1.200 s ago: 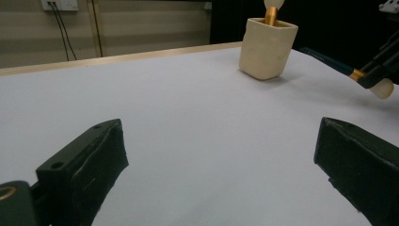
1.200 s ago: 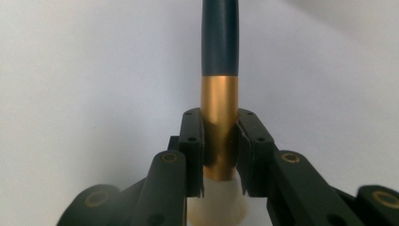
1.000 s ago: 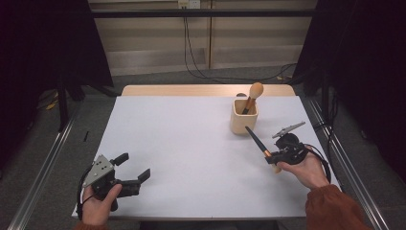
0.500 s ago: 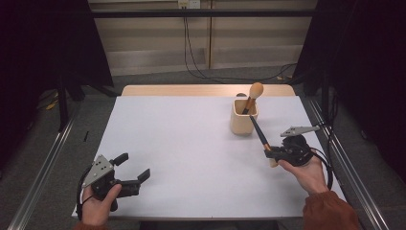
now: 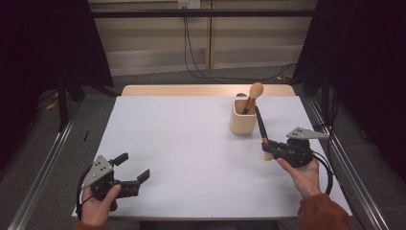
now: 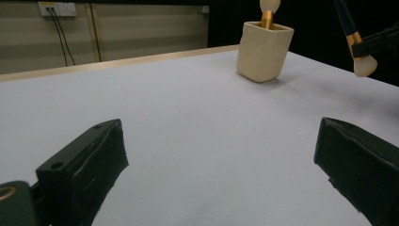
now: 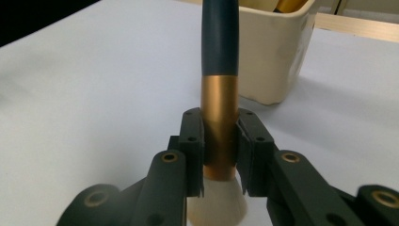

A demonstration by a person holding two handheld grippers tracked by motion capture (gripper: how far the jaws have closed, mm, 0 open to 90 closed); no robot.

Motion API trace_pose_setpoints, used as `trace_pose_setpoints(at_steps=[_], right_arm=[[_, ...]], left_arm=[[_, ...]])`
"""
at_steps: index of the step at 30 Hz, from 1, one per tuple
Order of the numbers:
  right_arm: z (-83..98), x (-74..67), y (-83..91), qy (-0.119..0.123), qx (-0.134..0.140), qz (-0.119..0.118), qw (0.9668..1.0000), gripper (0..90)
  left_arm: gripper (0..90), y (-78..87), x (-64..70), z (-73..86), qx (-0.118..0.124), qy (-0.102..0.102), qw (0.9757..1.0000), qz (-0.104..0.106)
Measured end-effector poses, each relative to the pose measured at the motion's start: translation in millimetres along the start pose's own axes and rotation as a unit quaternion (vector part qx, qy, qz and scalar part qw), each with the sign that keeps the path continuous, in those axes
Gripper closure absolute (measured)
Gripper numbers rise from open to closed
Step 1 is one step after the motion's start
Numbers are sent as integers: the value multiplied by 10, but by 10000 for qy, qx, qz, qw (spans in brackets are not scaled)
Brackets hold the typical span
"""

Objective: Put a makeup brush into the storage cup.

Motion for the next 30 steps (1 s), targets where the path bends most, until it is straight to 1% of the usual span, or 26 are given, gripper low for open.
trace_pose_setpoints(at_steps=[1, 3, 4, 5, 7, 8, 11, 13, 14, 15, 16, 17, 19, 21, 22, 23, 26, 27, 28, 30], right_arm=[[1, -10, -3, -14, 12, -50, 10000, 748], [7, -38, -13, -13, -7, -225, 9997, 748], [12, -53, -19, -7, 5, -272, 9996, 748], [16, -70, -33, -24, -19, -400, 9992, 748], [16, -103, -42, -40, 13, -530, 9986, 748], [13, -130, -49, -47, 2, -642, 9979, 748], [12, -188, -63, -12, -12, -801, 9968, 748], [15, -227, -77, 24, -33, -881, 9961, 748], [16, -251, -84, 60, -59, -958, 9954, 748], [16, -263, -87, 96, -65, -982, 9951, 748], [13, -284, -91, 82, -76, -1035, 9946, 748], [10, -303, -97, 119, -80, -1110, 9937, 748], [5, -330, -109, 127, -108, -1162, 9931, 748], [5, -366, -130, 185, -166, -1217, 9923, 748], [6, -389, -142, 209, -201, -1281, 9913, 748], [7, -427, -158, 278, -244, -1353, 9901, 749], [11, -499, -191, 401, -339, -1478, 9876, 748], [13, -525, -205, 429, -372, -1526, 9867, 748], [15, -547, -220, 493, -410, -1548, 9859, 748], [18, -591, -247, 557, -490, -1623, 9840, 748]], left_arm=[[27, 1, 1, 1, -8, -29, 10000, 11], [27, 1, 6, 1, -15, -40, 10000, 30], [27, 0, 13, -2, -1, -24, 10000, 37], [27, 0, 15, -2, -10, -43, 10000, 56], [27, -5, 29, -6, 0, -23, 9999, 100], [27, -9, 33, -9, 4, -37, 9999, 118], [27, -20, 51, -32, 18, -89, 9998, 173], [27, -34, 78, -51, 61, -88, 9997, 237], [27, -37, 83, -57, 61, -126, 9996, 262], [25, -43, 95, -64, 66, -129, 9994, 304], [24, -51, 105, -73, 77, -149, 9993, 341], [24, -57, 114, -78, 82, -152, 9992, 370], [23, -79, 141, -92, 65, -174, 9989, 434], [23, -99, 162, -103, 56, -225, 9987, 462], [23, -121, 186, -115, 50, -197, 9985, 509], [23, -126, 188, -120, 36, -234, 9983, 533], [22, -169, 230, -167, 64, -272, 9975, 644], [22, -183, 236, -182, 74, -332, 9972, 673], [22, -194, 250, -194, 52, -341, 9968, 715], [22, -218, 282, -219, 40, -307, 9957, 877]])
Point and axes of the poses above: each handheld gripper's, and its own axes: y roughly backward along the jaws, z roughly out of its underside, x roughly to its right, the point moved 4 cm from there along -y, roughly forward along the jaws, and after that the axes turned 10 degrees about -y, right-handed, at the moved point
